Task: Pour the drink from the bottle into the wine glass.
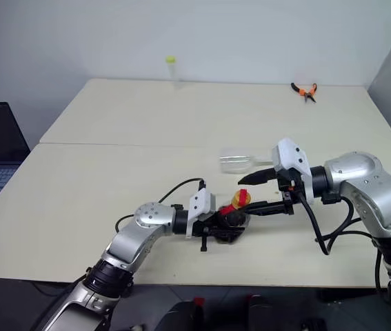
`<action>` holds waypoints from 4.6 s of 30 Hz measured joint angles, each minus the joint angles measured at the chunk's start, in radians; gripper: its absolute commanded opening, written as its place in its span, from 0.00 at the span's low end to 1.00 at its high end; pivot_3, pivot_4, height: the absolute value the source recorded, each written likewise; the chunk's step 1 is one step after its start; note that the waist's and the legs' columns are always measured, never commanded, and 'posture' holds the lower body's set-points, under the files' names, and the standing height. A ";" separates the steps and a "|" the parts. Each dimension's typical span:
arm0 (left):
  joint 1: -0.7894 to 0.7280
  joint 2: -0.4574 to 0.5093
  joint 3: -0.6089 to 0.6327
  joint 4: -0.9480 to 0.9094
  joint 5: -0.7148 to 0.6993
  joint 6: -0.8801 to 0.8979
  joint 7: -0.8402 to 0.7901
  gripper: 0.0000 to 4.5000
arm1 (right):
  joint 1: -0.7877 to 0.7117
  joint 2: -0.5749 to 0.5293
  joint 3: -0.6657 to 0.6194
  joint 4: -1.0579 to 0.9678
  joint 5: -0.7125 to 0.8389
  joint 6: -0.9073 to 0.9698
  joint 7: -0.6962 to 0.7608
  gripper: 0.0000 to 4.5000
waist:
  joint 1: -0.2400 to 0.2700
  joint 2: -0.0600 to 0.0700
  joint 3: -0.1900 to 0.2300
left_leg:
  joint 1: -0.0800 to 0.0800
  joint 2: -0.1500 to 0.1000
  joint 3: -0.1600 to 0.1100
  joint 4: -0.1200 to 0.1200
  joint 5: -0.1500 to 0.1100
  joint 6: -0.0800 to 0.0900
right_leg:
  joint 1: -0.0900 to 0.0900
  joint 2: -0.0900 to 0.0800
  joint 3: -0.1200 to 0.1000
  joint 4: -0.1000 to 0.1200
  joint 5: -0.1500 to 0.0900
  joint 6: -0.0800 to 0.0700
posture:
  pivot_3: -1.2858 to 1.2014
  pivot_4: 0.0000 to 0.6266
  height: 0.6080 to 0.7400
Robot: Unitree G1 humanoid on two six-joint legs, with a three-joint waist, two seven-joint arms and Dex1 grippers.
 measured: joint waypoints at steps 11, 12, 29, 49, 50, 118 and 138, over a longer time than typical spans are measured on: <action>-0.041 -0.022 0.010 0.091 0.005 -0.063 0.030 0.17 | 0.363 0.321 -0.159 -0.420 0.171 0.143 -0.770 1.00 | 0.005 0.000 0.000 | 0.001 0.000 0.000 0.000 0.000 0.000 | 0.000 0.005 0.000 0.002 0.000 0.000 | 0.52 0.24 1.00; -0.047 -0.022 0.010 0.101 0.005 -0.067 0.030 0.17 | 0.363 0.342 -0.142 -0.427 0.142 0.137 -0.809 1.00 | 0.005 0.000 0.000 | 0.001 0.000 0.000 0.000 0.000 0.000 | 0.001 0.005 0.000 0.001 0.000 0.000 | 0.52 0.24 1.00; -0.053 -0.030 0.009 0.126 0.011 -0.102 0.032 0.17 | 0.447 0.387 -0.021 -0.432 -0.016 0.066 -0.855 0.87 | 0.001 0.000 0.000 | 0.001 0.000 0.000 0.000 0.000 0.000 | 0.001 0.006 0.000 0.001 0.000 0.000 | 0.52 0.24 1.00; -0.042 -0.036 -0.010 0.103 0.027 -0.084 0.050 0.16 | 0.179 0.020 0.060 -0.003 -0.058 -0.150 -0.176 0.28 | -0.008 0.000 0.000 | 0.011 0.000 0.000 -0.002 -0.001 0.003 | 0.014 0.007 -0.003 -0.005 -0.001 0.001 | 0.52 0.24 1.00; -0.039 -0.034 -0.009 0.100 0.027 -0.081 0.054 0.16 | 0.123 0.006 0.097 0.056 -0.082 -0.180 -0.105 0.28 | -0.011 0.000 0.000 | 0.014 0.000 0.000 -0.003 -0.002 0.004 | 0.017 0.007 -0.003 -0.006 -0.001 0.001 | 0.52 0.24 1.00; -0.050 -0.031 0.007 0.126 0.011 -0.101 0.007 0.15 | 0.353 0.211 -0.102 -0.378 -0.001 0.060 -0.746 1.00 | -0.007 0.001 0.000 | 0.007 0.000 -0.003 -0.002 -0.002 0.004 | 0.015 0.005 -0.002 -0.014 0.001 0.004 | 0.52 0.24 1.00; -0.052 -0.031 0.007 0.127 0.017 -0.101 0.006 0.15 | 0.577 0.105 -0.386 -0.382 0.330 0.127 -0.644 1.00 | -0.006 0.001 0.000 | 0.007 0.000 -0.002 -0.002 -0.002 0.004 | 0.016 0.005 -0.002 -0.014 0.001 0.004 | 0.52 0.24 1.00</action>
